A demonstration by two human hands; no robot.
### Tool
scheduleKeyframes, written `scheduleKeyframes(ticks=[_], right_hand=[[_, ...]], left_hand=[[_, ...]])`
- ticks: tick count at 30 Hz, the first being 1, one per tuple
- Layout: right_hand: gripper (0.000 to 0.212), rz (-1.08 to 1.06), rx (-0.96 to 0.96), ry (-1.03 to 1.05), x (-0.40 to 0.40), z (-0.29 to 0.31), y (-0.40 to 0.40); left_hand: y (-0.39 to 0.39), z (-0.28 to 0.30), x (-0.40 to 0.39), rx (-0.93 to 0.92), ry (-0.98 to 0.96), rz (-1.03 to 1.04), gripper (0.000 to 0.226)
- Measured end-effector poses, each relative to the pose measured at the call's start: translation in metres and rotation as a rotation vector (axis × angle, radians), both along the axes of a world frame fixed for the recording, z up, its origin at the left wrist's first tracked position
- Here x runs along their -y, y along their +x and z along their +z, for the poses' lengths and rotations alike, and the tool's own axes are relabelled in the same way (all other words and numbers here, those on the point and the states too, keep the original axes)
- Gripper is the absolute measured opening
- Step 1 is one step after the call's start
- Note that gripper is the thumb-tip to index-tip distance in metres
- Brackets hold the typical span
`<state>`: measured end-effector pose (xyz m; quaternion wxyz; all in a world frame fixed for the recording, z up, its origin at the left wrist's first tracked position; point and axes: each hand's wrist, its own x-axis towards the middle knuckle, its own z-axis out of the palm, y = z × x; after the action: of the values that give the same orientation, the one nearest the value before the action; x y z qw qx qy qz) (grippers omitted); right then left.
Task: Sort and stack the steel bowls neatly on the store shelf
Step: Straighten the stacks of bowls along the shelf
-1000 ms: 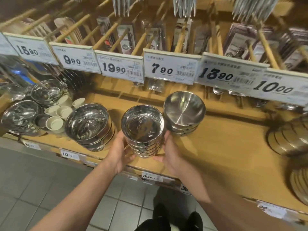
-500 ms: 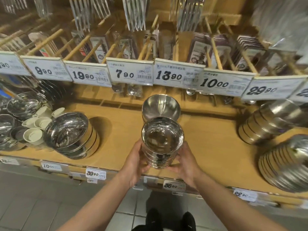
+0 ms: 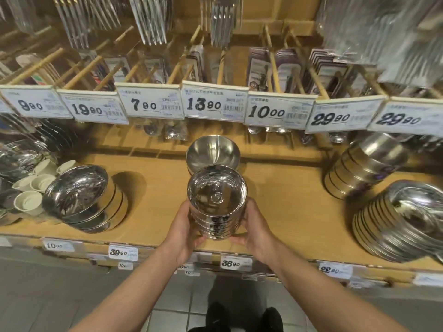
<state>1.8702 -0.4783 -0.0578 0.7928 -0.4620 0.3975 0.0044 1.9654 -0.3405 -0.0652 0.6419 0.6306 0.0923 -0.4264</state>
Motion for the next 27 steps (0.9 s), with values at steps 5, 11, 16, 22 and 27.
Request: scheduleKeyframes(ticks=[5,11,16,22,27], right_hand=[[0.032,0.001,-0.034,0.009,0.009,0.002,-0.006],[0.045,-0.054,-0.037,0.025,0.036,-0.003,-0.028],[0.047,-0.211,0.01,0.021,0.087,-0.01,-0.083],[0.031,-0.322,-0.024,0.023,0.142,-0.014,-0.124],[0.02,-0.336,-0.022,-0.021,0.151,-0.013,-0.138]], left_hand=[[-0.004,0.002,0.002,-0.009,-0.008,0.011,0.035],[-0.014,0.002,0.014,-0.007,0.028,0.1,0.033],[-0.061,-0.005,0.014,-0.106,0.151,0.317,0.038],[-0.147,-0.008,0.065,-0.19,0.175,0.395,0.033],[-0.167,-0.001,0.135,-0.169,0.103,0.192,0.034]])
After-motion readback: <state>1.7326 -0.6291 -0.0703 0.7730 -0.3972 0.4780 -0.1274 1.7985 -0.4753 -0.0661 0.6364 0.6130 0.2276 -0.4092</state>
